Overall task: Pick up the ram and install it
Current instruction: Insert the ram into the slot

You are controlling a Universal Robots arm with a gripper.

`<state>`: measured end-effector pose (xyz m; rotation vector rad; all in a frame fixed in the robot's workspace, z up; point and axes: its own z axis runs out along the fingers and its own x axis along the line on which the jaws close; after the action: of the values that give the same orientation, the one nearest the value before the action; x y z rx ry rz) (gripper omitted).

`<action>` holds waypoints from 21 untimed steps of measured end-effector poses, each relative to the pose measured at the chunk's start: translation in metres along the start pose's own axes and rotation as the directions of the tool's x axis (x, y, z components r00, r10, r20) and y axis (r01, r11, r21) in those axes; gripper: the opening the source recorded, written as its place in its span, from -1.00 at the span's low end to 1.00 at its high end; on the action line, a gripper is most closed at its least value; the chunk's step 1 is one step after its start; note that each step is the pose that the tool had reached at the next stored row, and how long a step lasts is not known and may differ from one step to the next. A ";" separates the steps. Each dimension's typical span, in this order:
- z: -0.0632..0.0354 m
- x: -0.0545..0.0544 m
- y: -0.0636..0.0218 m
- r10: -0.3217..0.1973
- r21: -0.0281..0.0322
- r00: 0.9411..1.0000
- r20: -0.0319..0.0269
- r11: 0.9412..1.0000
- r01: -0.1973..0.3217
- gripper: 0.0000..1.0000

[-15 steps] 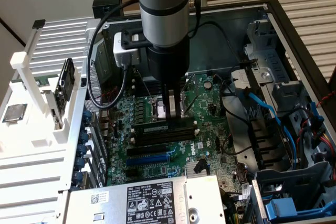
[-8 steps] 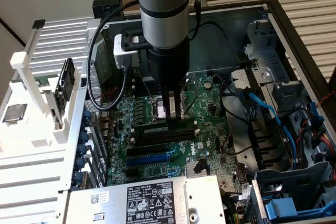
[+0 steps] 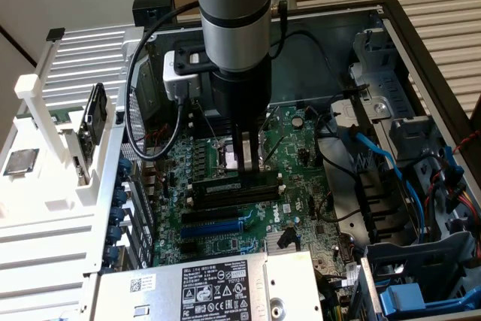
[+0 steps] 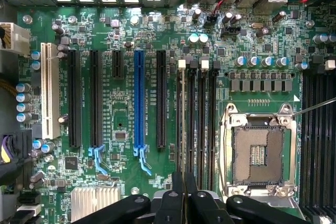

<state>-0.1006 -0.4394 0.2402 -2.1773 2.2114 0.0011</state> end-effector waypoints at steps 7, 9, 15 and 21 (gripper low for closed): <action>0.0009 0.000 0.0000 -0.005 0.000 1.000 -0.001 1.000 0.005 -0.76; 0.0016 0.000 0.0001 -0.005 0.000 1.000 -0.002 1.000 0.005 -0.76; 0.0022 -0.001 0.0003 -0.005 0.000 1.000 -0.002 1.000 0.005 -0.76; 0.0029 -0.001 0.0004 0.000 0.000 1.000 -0.002 1.000 0.000 -0.76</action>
<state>-0.1009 -0.4383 0.2373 -2.1783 2.2127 -0.0011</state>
